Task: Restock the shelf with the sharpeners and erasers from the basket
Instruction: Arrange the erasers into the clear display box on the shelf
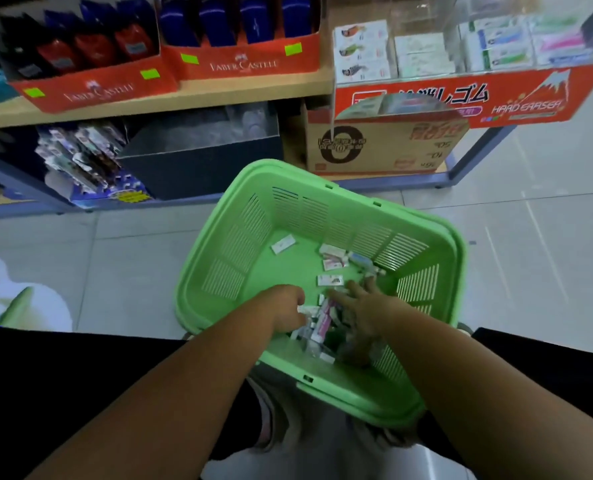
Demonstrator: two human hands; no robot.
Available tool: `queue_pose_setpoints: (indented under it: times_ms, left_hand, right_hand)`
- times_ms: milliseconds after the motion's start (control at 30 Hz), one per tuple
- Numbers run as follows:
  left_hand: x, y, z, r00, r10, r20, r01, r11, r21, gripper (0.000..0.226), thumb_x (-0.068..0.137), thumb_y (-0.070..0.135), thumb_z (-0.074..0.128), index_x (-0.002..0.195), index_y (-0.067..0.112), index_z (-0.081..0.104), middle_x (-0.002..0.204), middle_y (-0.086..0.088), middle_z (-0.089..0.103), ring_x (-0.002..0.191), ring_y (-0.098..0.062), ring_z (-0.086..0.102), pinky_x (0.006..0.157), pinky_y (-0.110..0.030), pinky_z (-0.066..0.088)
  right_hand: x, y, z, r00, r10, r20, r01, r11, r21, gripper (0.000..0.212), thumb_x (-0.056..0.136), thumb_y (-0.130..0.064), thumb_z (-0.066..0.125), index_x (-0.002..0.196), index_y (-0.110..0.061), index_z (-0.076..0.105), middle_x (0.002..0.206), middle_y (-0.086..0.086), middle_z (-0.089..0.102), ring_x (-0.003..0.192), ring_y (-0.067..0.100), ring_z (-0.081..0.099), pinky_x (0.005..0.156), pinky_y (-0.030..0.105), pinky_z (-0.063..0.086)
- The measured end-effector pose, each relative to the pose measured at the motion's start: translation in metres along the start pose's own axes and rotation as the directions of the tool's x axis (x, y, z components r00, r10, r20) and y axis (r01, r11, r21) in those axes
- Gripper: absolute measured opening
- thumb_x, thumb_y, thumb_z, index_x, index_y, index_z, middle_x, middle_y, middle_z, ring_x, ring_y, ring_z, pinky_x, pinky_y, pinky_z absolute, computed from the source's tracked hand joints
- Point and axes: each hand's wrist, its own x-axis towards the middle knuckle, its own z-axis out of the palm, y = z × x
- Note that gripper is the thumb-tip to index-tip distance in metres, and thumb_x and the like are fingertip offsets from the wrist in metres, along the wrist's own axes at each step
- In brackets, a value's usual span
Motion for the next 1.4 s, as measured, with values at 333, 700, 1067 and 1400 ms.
queue_pose_setpoints:
  times_ms: [333,700,1067,1400]
  left_hand:
    - [-0.005,0.02,0.008,0.95,0.094,0.296,-0.118,0.991,0.066,0.11,0.067,0.056,0.091,0.157,0.03,0.034,0.159,-0.003,0.041,0.139,-0.031,0.047,0.116,-0.047,0.035]
    - [0.013,0.015,0.013,0.94,-0.028,0.34,-0.08,0.951,0.298,0.135,0.06,0.079,0.081,0.164,0.037,0.006,0.172,-0.009,0.01,0.156,-0.039,0.012,0.121,-0.062,0.018]
    - [0.014,0.013,0.014,0.927,-0.005,0.374,-0.082,0.973,0.216,0.137,0.053,0.082,0.084,0.162,0.03,0.02,0.167,-0.004,0.029,0.146,-0.032,0.039,0.117,-0.049,0.036]
    - [0.011,0.008,0.021,0.918,-0.002,0.396,-0.066,0.985,0.158,0.123,0.06,0.065,0.09,0.157,0.025,0.027,0.16,0.0,0.038,0.137,-0.028,0.048,0.117,-0.044,0.039]
  right_hand:
    - [0.012,-0.016,0.012,0.999,0.042,-0.003,-0.041,0.985,0.167,0.145,0.059,-0.052,0.095,0.165,-0.028,-0.001,0.168,0.015,0.023,0.153,0.046,0.018,0.12,0.068,0.028]
    - [0.016,0.014,0.008,0.997,0.038,0.066,-0.071,0.784,0.616,0.122,0.063,-0.033,0.099,0.157,-0.051,0.022,0.161,0.016,0.041,0.138,0.043,0.05,0.107,0.06,0.051]
    - [0.019,-0.017,0.015,0.993,0.093,0.072,-0.115,0.901,0.418,0.116,0.055,-0.052,0.097,0.149,-0.034,0.032,0.144,0.004,0.057,0.118,0.03,0.057,0.103,0.046,0.052]
    - [0.017,-0.017,-0.002,0.99,0.056,0.126,-0.109,0.88,0.461,0.083,0.073,-0.033,0.09,0.145,-0.025,0.049,0.139,0.004,0.058,0.112,0.025,0.06,0.09,0.035,0.055]
